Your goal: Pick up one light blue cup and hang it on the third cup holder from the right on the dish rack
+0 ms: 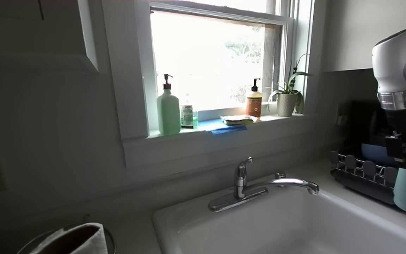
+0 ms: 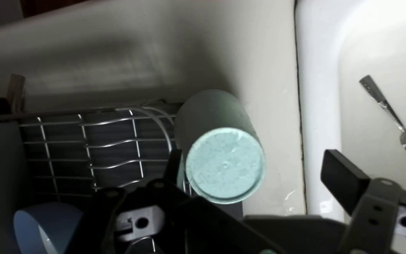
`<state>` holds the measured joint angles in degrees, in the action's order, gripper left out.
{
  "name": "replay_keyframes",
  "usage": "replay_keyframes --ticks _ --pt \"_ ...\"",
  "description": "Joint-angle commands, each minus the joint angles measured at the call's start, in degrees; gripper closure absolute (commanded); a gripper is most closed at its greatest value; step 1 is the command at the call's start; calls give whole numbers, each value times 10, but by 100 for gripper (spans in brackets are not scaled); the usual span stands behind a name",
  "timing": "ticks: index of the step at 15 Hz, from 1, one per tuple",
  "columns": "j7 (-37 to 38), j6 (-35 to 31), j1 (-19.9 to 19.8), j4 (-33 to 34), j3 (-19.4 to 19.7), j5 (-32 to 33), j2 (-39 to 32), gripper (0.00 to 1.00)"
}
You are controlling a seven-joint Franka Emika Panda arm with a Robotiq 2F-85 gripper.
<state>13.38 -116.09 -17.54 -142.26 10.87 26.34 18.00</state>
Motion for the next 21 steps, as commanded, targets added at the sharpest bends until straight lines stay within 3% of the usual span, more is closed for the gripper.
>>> replay_keyframes --ticks 1,10,12,17,21 --pt "14 14 -6 12 -9 41 -14 0" --pt "7 3 0 12 -2 70 -40 2" --pt "7 3 0 12 -1 74 -41 28" --pt "6 3 1 14 -1 87 -40 61" --pt "11 11 1 11 -4 96 -25 61"
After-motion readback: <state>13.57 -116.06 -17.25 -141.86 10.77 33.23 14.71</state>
